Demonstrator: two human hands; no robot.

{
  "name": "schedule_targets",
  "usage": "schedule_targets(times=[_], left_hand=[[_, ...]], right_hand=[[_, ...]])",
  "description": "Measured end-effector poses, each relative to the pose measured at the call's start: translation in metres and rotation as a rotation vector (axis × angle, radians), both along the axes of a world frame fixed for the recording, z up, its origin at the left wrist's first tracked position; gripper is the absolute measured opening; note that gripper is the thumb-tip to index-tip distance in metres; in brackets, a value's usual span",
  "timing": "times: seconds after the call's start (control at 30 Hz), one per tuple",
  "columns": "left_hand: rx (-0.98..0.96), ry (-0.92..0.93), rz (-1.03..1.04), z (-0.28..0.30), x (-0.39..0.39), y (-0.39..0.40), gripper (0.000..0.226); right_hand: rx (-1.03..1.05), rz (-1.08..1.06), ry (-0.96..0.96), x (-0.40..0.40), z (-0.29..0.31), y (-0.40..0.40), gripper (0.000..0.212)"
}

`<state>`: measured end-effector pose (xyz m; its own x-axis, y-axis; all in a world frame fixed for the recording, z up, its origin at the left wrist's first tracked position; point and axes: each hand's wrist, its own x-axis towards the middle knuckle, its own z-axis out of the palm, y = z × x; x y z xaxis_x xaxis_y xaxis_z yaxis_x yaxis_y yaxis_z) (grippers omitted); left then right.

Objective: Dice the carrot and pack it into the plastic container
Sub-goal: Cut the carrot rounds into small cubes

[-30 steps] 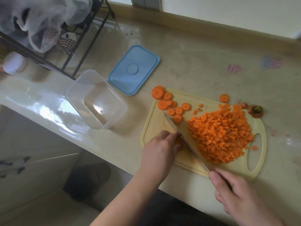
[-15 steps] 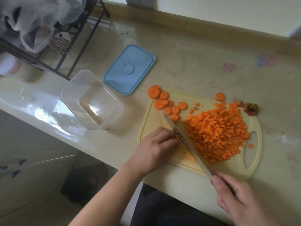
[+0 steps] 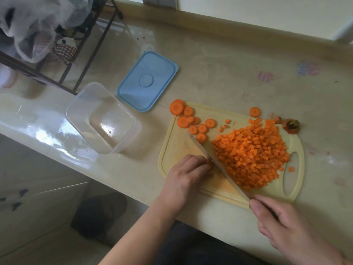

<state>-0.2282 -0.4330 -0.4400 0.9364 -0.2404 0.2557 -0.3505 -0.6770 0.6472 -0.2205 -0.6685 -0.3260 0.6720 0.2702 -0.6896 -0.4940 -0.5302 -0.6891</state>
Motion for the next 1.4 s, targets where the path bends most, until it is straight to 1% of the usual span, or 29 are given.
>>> schedule_targets(times=[0.1,0.17,0.23,0.3,0.33,0.37,0.43,0.47,0.5,0.6,0.7,0.73,0.8,0.83,0.87,0.93,0.97,1.03,1.07,1.13,1.2,1.27,1.37,1.4], left_hand=[[0.018,-0.033,-0.026,0.001,0.001,0.003,0.012],[0.042,-0.067,-0.037,0.001,-0.002,0.005,0.013],[0.068,-0.097,-0.052,-0.001,-0.006,0.006,0.016],[0.068,-0.091,-0.069,-0.005,-0.008,0.006,0.02],[0.062,-0.081,-0.077,-0.006,-0.008,0.005,0.02],[0.056,-0.074,-0.08,-0.008,-0.007,0.005,0.021],[0.047,-0.069,-0.068,-0.009,-0.006,0.003,0.022],[0.041,-0.07,-0.056,-0.009,-0.006,0.002,0.022],[0.033,-0.071,-0.041,-0.008,-0.006,0.001,0.021],[0.012,-0.087,-0.004,-0.008,-0.007,-0.004,0.013],[0.017,-0.101,0.001,-0.007,-0.006,-0.005,0.01],[0.02,-0.103,-0.003,-0.007,-0.006,-0.004,0.01],[0.026,-0.113,-0.008,-0.005,-0.007,-0.003,0.011],[0.029,-0.118,-0.01,-0.004,-0.008,-0.002,0.012],[0.031,-0.123,-0.01,-0.003,-0.008,-0.001,0.012],[0.04,-0.132,-0.014,-0.002,-0.01,0.0,0.013],[0.041,-0.137,-0.019,-0.001,-0.012,0.0,0.013],[0.038,-0.141,-0.031,-0.001,-0.014,0.001,0.012],[0.039,-0.139,-0.036,-0.001,-0.014,0.001,0.012],[0.047,-0.128,-0.036,-0.002,-0.016,-0.001,0.013],[0.046,-0.12,-0.03,-0.004,-0.016,-0.002,0.014],[0.044,-0.123,-0.016,-0.004,-0.015,-0.003,0.013],[0.021,-0.12,-0.006,-0.004,-0.012,-0.004,0.011],[0.016,-0.121,-0.007,-0.004,-0.012,-0.003,0.011]], right_hand=[[0.008,0.005,0.019,0.0,0.003,-0.002,0.069],[0.005,0.012,0.014,-0.001,0.005,-0.004,0.065],[-0.007,0.027,-0.012,-0.002,0.007,-0.004,0.054],[-0.036,0.045,-0.029,-0.002,0.009,-0.002,0.039],[-0.045,0.059,-0.035,-0.002,0.009,-0.002,0.039],[-0.047,0.079,-0.046,-0.002,0.01,-0.003,0.045],[-0.074,0.098,-0.07,-0.005,0.011,-0.004,0.067],[-0.084,0.089,-0.083,-0.006,0.01,-0.005,0.073],[-0.079,0.086,-0.096,-0.006,0.011,-0.005,0.073],[-0.071,0.129,-0.154,-0.001,0.009,-0.002,0.061],[-0.062,0.155,-0.218,0.007,0.006,0.006,0.035],[-0.055,0.169,-0.233,0.009,0.005,0.007,0.031],[-0.037,0.165,-0.239,0.011,0.005,0.009,0.034],[-0.032,0.148,-0.232,0.01,0.006,0.009,0.03],[-0.028,0.128,-0.214,0.009,0.005,0.007,0.031],[-0.012,0.093,-0.169,0.003,0.003,0.001,0.048],[-0.015,0.08,-0.158,0.001,0.002,0.0,0.05],[0.004,0.06,-0.119,-0.001,0.004,-0.001,0.046],[0.01,0.059,-0.111,-0.002,0.005,-0.001,0.051],[-0.009,0.07,-0.112,-0.005,0.006,-0.001,0.07],[-0.057,0.08,-0.139,-0.008,0.006,-0.001,0.077],[-0.098,0.107,-0.19,-0.009,0.005,0.0,0.07],[-0.106,0.149,-0.205,-0.005,-0.001,0.006,0.036],[-0.091,0.158,-0.216,-0.003,-0.002,0.009,0.033]])
